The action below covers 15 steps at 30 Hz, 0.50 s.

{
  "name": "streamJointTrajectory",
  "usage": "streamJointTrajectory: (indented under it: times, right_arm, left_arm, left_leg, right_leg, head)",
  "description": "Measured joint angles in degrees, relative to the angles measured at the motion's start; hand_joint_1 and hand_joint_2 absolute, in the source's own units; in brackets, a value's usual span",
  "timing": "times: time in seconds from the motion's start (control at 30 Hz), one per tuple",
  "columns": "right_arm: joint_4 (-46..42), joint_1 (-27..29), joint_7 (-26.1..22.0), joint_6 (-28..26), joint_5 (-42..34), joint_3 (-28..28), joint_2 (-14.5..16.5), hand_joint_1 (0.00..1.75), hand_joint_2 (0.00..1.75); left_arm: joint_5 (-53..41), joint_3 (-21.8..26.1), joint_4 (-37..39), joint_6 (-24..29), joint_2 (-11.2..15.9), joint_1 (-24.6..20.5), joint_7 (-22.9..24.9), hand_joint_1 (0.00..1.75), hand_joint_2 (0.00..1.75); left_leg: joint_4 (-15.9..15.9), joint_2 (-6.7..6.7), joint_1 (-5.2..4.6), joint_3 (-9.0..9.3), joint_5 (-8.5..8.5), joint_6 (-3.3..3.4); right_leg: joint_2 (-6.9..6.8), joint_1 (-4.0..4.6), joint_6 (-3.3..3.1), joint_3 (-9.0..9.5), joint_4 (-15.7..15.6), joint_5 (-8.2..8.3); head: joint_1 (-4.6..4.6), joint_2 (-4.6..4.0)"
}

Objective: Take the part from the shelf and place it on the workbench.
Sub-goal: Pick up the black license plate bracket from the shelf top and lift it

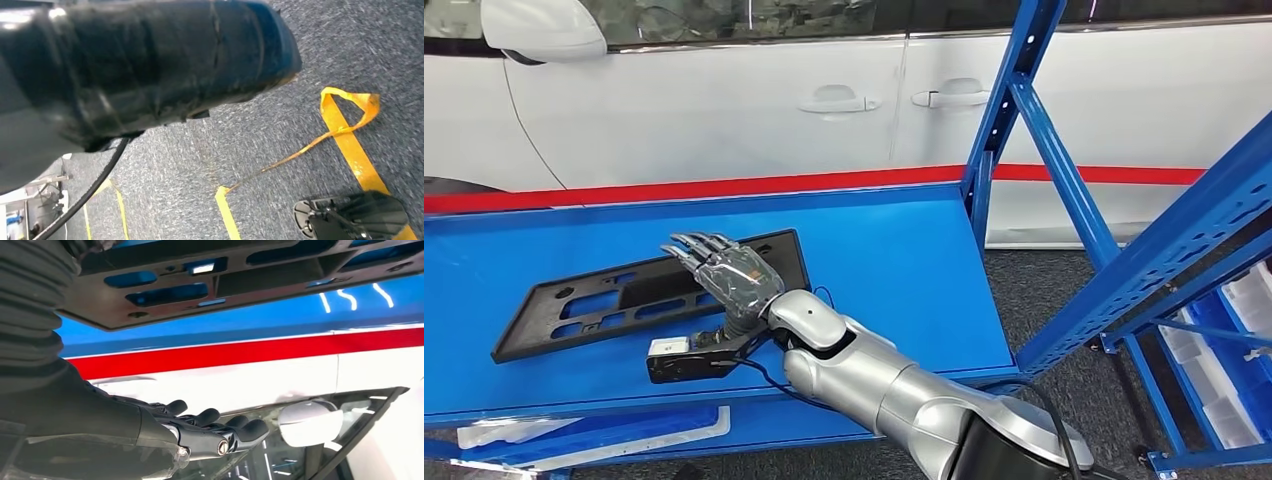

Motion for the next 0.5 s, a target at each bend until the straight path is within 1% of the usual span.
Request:
streamJointTrajectory:
  times: [0.03,0.07,0.1,0.13,0.17,0.2,0.23,0.27,0.3,0.33,0.37,0.4,0.43,0.47,0.5]
  right_arm:
    - [-0.09,-0.03,0.00,0.00,0.00,-0.02,0.00,0.00,1.75]
    - [-0.19,-0.09,0.00,0.00,0.00,-0.04,-0.01,0.00,1.75]
    - [-0.31,-0.13,0.00,0.00,0.01,-0.06,-0.01,0.00,1.75]
    - [-0.39,-0.14,0.00,0.01,0.01,-0.08,-0.02,0.00,1.75]
    - [-0.43,-0.14,0.00,0.03,0.02,-0.09,-0.02,0.00,1.75]
    - [-0.49,-0.14,0.00,0.08,0.02,-0.10,0.02,0.00,1.75]
    - [-0.55,-0.15,0.01,0.13,0.02,-0.10,0.06,0.00,1.75]
    - [-0.61,-0.20,0.02,0.19,0.06,-0.10,0.10,0.00,1.75]
    - [-0.68,-0.27,0.04,0.22,0.15,-0.10,0.14,0.00,1.75]
    - [-0.72,-0.34,0.08,0.21,0.30,-0.11,0.14,0.00,1.75]
    - [-0.72,-0.36,0.11,0.15,0.52,-0.11,0.13,0.00,1.75]
    - [-0.70,-0.33,0.14,0.05,0.78,-0.11,0.12,0.00,1.75]
    - [-0.67,-0.24,0.15,-0.11,1.02,-0.11,0.11,0.00,1.75]
    - [-0.63,-0.16,0.15,-0.29,1.26,-0.11,0.10,0.00,1.75]
    - [-0.61,-0.11,0.15,-0.46,1.45,-0.11,0.10,0.00,1.75]
  left_arm:
    - [-0.01,-0.02,0.00,0.01,-0.04,-0.01,-0.01,0.00,0.00]
    - [-0.01,-0.03,0.00,0.01,-0.11,-0.05,-0.03,0.00,0.00]
    - [-0.01,-0.04,0.00,0.02,-0.18,-0.12,-0.04,0.00,0.00]
    - [-0.01,-0.04,0.00,0.03,-0.23,-0.17,-0.06,0.00,0.00]
    - [-0.02,-0.05,0.00,0.04,-0.26,-0.18,-0.11,0.00,0.00]
    - [-0.04,-0.07,0.00,0.04,-0.26,-0.12,-0.21,0.00,0.00]
    - [-0.09,-0.09,0.01,0.04,-0.26,0.00,-0.33,0.00,0.00]
    - [-0.19,-0.11,0.01,0.03,-0.32,0.13,-0.49,0.00,0.00]
    - [-0.32,-0.14,0.02,0.02,-0.40,0.18,-0.67,0.00,0.00]
    - [-0.44,-0.16,0.02,0.01,-0.48,0.15,-0.83,0.00,0.00]
    - [-0.55,-0.20,0.02,0.00,-0.56,0.08,-0.96,0.00,0.00]
    - [-0.64,-0.28,0.02,0.01,-0.60,0.00,-1.06,0.00,0.00]
    - [-0.70,-0.37,0.02,0.01,-0.62,-0.02,-1.11,0.00,0.00]
    - [-0.76,-0.46,0.02,0.01,-0.65,0.03,-1.15,0.00,0.00]
    - [-0.83,-0.54,0.02,0.01,-0.68,0.09,-1.19,0.00,0.00]
  left_leg:
    - [0.19,-0.54,0.03,-0.01,-0.09,-0.13]
    - [0.43,-1.07,0.02,-0.14,-0.21,-0.33]
    - [0.71,-1.61,0.01,-0.36,-0.32,-0.57]
    - [0.91,-2.08,0.10,-0.62,-0.34,-0.88]
    - [0.97,-2.54,0.24,-0.88,-0.27,-1.21]
    - [0.91,-3.02,0.43,-1.05,-0.13,-1.58]
    - [0.87,-3.14,0.62,-1.19,-0.11,-1.93]
    - [1.30,-2.54,0.63,-1.46,-0.45,-2.21]
    - [2.72,-1.57,0.59,-2.16,-1.30,-2.46]
    - [5.27,-0.36,0.56,-3.38,-2.65,-2.64]
    - [8.77,0.73,0.55,-5.04,-4.24,-2.83]
    - [12.44,1.18,0.63,-6.86,-5.65,-2.99]
    - [15.15,1.39,0.70,-8.24,-6.38,-3.12]
    - [16.01,1.53,0.76,-8.72,-6.14,-3.20]
    - [14.66,1.74,0.79,-8.08,-4.96,-3.24]
  right_leg:
    - [0.52,-0.13,-0.06,1.76,-3.65,2.13]
    - [1.65,-0.28,-0.17,3.65,-7.49,3.67]
    - [2.63,-0.45,-0.25,5.15,-10.59,4.70]
    - [3.44,-0.48,-0.33,6.05,-12.49,5.12]
    - [3.72,-0.40,-0.43,6.32,-13.10,4.98]
    - [3.26,-0.29,-0.60,6.39,-13.31,5.13]
    - [2.75,-0.24,-0.91,6.50,-13.56,5.30]
    - [2.23,-0.28,-1.24,6.69,-13.91,5.49]
    - [1.63,-0.37,-1.57,6.89,-14.27,5.67]
    - [1.01,-0.41,-1.83,7.05,-14.57,5.79]
    - [0.38,-0.31,-1.97,7.12,-14.68,5.80]
    - [-0.29,-0.22,-2.09,7.13,-14.69,5.76]
    - [-0.92,-0.13,-2.16,7.13,-14.67,5.70]
    - [-1.55,-0.08,-2.20,7.13,-14.65,5.63]
    - [-2.11,-0.05,-2.19,7.15,-14.61,5.54]
  head:
    - [0.00,0.00]
    - [-0.02,0.00]
    - [-0.05,0.00]
    - [-0.05,0.00]
    - [-0.06,0.00]
    - [-0.03,0.00]
    - [-0.03,0.00]
    - [-0.13,0.00]
    - [-0.25,0.00]
    - [-0.36,0.00]
    - [-0.46,0.00]
    - [-0.48,0.00]
    - [-0.48,0.00]
    - [-0.48,0.00]
    - [-0.48,0.00]
